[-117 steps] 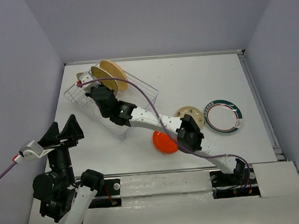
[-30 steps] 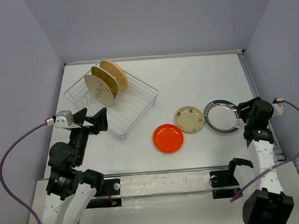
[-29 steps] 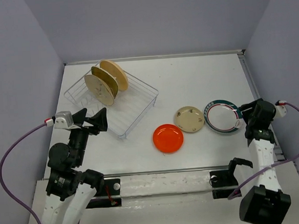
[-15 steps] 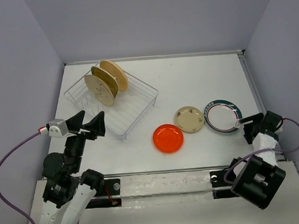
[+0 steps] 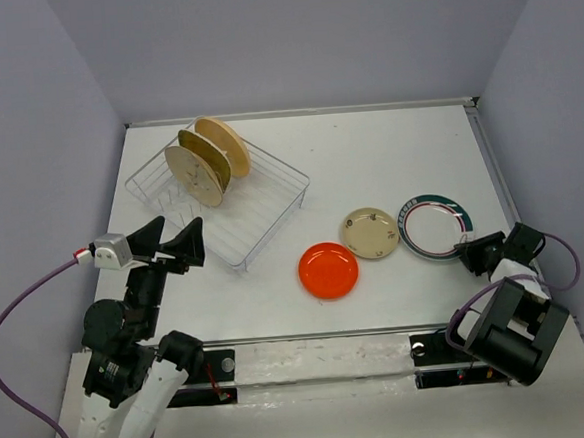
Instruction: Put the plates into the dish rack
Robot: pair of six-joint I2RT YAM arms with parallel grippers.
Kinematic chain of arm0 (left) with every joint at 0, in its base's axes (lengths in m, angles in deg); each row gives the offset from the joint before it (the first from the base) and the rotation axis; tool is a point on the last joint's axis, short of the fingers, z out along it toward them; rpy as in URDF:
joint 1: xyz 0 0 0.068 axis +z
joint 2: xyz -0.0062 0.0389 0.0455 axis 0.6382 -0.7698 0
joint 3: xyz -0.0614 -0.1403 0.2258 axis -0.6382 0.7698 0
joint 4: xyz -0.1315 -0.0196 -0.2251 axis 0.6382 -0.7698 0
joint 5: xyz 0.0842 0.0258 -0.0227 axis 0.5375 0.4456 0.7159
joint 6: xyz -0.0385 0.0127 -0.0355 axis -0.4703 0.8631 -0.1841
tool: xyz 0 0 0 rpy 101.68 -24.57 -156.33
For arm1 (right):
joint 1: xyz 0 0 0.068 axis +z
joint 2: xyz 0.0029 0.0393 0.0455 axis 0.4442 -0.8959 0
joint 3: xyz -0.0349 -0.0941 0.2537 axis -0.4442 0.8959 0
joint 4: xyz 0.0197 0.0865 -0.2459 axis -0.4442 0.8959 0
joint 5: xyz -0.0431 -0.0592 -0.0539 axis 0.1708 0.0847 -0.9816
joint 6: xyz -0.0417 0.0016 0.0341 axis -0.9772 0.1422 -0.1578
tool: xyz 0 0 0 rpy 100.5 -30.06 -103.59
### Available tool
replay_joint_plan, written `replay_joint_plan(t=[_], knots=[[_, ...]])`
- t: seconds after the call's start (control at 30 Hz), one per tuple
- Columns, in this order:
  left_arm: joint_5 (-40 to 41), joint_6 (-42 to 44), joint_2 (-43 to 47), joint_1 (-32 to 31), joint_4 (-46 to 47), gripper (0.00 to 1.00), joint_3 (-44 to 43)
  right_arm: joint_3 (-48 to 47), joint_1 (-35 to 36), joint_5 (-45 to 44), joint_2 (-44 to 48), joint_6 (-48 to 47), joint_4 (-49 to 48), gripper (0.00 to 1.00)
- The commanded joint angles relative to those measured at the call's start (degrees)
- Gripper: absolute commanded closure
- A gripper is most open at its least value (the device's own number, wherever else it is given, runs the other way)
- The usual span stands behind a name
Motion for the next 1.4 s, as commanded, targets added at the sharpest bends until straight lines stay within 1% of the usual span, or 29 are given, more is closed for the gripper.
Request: replay_joint_plan(t=[0.0,0.03,0.1,0.2,0.3,0.33,0.43,0.53,0.6,0.63,0.67,0.7,0.73,0.77,0.8,0.83,0.87,0.9,0.93,0.97,1.0,1.03,1.07,1.1,1.13,1.23,1.27,1.3,1.37], knots=[[0.3,1.0,-1.1,-0.1,2.0,0.01,-1.2,1.8,-0.2,-2.0,0.9,1.0,-3.9,0.75],[0.3,1.1,-1.2,-0.1,2.0,0.01,-1.2,1.8,-0.2,-3.2,1.5,1.2,-3.8,0.85],[0.3,1.1,-1.3,-0.1,2.0,0.01,-1.2,1.8,-0.2,-4.1,4.2,1.5,-3.4,0.93],[0.3,1.1,-1.7,0.1,2.0,0.01,-1.2,1.5,-0.2,-6.4,8.5,1.8,-2.0,0.93],[0.1,1.0,-2.1,0.3,2.0,0.01,-1.2,-0.1,-0.2,-8.6,15.3,2.0,0.8,0.93],[0.0,1.0,-2.3,0.3,2.0,0.01,-1.2,-0.7,-0.2,-9.1,19.2,2.0,2.1,0.93],[-0.3,1.0,-2.8,0.5,2.0,0.01,-1.2,-3.2,0.3,-7.4,27.1,2.9,1.7,0.93],[-0.2,0.8,-3.2,0.9,2.1,0.01,-1.2,-8.3,5.8,-6.7,30.0,2.9,0.3,0.93],[0.2,0.9,-3.3,1.3,2.2,0.01,-1.2,-14.9,10.8,-7.6,28.8,2.3,0.0,0.93],[1.1,1.1,-3.4,1.5,2.1,0.01,-1.2,-17.5,13.8,-8.3,27.7,1.8,-0.7,0.93],[1.9,1.0,-3.5,1.8,1.9,0.01,-1.5,-20.3,20.5,-10.4,26.4,0.7,-0.7,0.93],[2.7,1.1,-3.6,2.0,1.6,0.01,-1.6,-25.9,24.2,-11.5,23.5,0.2,-0.8,0.93],[4.2,0.9,-3.6,2.7,1.4,0.01,-1.7,-28.6,28.2,-12.9,22.0,-0.5,-1.5,0.93],[4.9,0.9,-3.6,3.0,1.2,0.01,-1.7,-31.6,36.7,-16.5,20.3,-2.5,-1.6,0.93],[6.0,0.8,-3.5,3.6,1.0,0.01,-1.7,-37.4,41.3,-18.8,16.5,-3.8,-1.6,0.93],[6.8,0.7,-3.4,3.9,0.8,0.01,-1.8,-40.5,46.1,-21.2,14.4,-6.8,-1.5,0.93],[7.5,0.6,-3.4,4.2,0.7,0.01,-1.8,-43.4,50.9,-26.9,12.2,-8.7,-1.5,0.93],[8.9,0.5,-3.3,4.4,0.6,0.01,-1.9,-46.5,60.6,-29.9,7.2,-10.6,-1.5,0.93],[9.3,0.4,-3.1,4.8,0.6,0.01,-1.9,-49.7,65.1,-32.8,4.3,-12.6,-1.2,0.93],[10.1,0.2,-2.7,5.0,0.6,0.01,-1.9,-56.2,69.4,-35.6,1.4,-14.5,-0.5,0.93],[11.5,0.1,-2.4,5.6,0.7,0.01,-1.8,-59.4,73.2,-40.1,-1.6,-18.4,-0.2,0.93],[12.5,-0.1,-2.1,5.9,0.5,0.01,-1.8,-62.5,76.6,-42.0,-4.6,-20.3,-0.1,0.93],[13.9,-0.5,-1.8,6.4,0.4,0.01,-1.8,-68.5,82.2,-44.9,-10.9,-23.2,0.5,0.93],[14.5,-0.7,-1.4,6.5,0.4,0.01,-1.8,-71.5,84.4,-45.9,-13.8,-24.2,0.7,0.93],[15.1,-0.8,-0.9,6.7,0.4,0.01,-1.8,-74.3,87.6,-46.2,-19.7,-25.1,1.4,0.93],[18.2,-0.9,-0.2,7.0,0.7,0.01,-2.0,-84.8,91.1,-47.1,-27.9,-25.8,2.8,0.93],[19.1,-1.1,0.2,7.1,0.7,0.01,-2.2,-87.4,93.0,-49.5,-33.4,-26.6,3.4,0.93],[19.7,-1.1,0.6,7.1,0.9,0.01,-2.2,-93.1,93.6,-50.3,-36.0,-26.9,4.2,0.93],[20.6,-1.3,2.4,7.1,1.4,0.01,-1.9,-98.0,94.3,-51.1,-40.8,-27.3,6.1,0.93]])
